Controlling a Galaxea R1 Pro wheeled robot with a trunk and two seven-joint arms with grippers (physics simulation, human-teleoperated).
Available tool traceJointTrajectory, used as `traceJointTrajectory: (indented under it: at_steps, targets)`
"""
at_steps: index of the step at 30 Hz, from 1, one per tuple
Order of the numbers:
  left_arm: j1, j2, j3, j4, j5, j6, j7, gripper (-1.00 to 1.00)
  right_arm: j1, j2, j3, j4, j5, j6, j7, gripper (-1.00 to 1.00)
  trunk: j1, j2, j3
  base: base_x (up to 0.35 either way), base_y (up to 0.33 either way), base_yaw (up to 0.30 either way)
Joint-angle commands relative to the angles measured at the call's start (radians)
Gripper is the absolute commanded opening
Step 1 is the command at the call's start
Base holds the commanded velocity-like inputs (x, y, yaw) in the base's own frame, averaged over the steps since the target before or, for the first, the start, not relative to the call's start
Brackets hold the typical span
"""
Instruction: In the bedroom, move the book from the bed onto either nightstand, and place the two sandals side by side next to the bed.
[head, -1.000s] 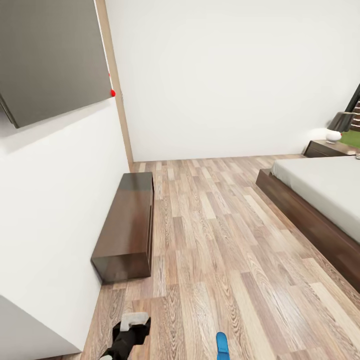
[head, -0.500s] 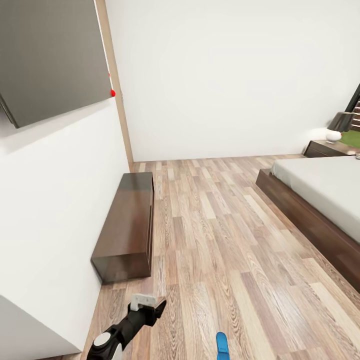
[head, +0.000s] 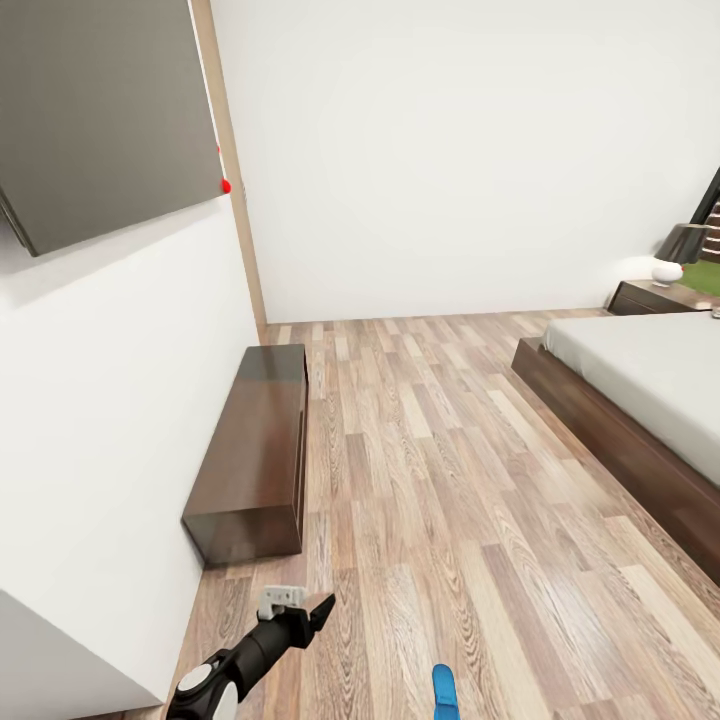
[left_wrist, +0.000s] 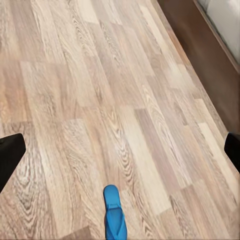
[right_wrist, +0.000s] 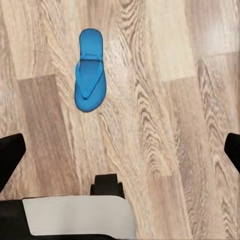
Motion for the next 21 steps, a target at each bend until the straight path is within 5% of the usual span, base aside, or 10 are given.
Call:
traceJointTrajectory:
  at_steps: [1,3,4,9,12,21]
  targets:
    - [0.0,0.0,0.001,-0.001,0.014,0.009,-0.002,1.0,-0.001,0.0,-0.001,-0.053,0.0,0.074,-0.001,1.0,0.0,0.0,-0.001,0.0,0.0,0.0]
    - [0.0,0.0,0.001,-0.001,0.017,0.009,-0.002,1.0,-0.011,0.003,0.0,-0.122,0.0,0.218,-0.004,1.0,0.0,0.0,-0.001,0.0,0.0,0.0]
    - [0.0,0.0,0.001,-0.001,0.019,0.009,-0.001,1.0,-0.076,0.008,0.002,-0.157,0.0,0.322,-0.006,1.0,0.0,0.0,-0.001,0.0,0.0,0.0]
    - [0.0,0.0,0.0,-0.001,0.02,0.009,-0.002,1.0,-0.328,0.015,0.004,-0.112,0.001,0.376,-0.007,1.0,0.0,0.0,-0.001,0.0,0.0,0.0]
    - [0.0,-0.001,0.0,0.0,0.019,0.009,-0.001,1.0,-0.379,0.017,0.005,-0.074,0.002,0.38,-0.008,1.0,0.0,0.0,-0.001,0.0,0.0,0.0]
    - [0.0,-0.001,-0.001,0.001,0.019,0.009,-0.001,1.0,-0.403,0.018,0.008,-0.054,0.009,0.382,-0.007,1.0,0.011,-0.021,-0.01,0.0,0.0,0.0]
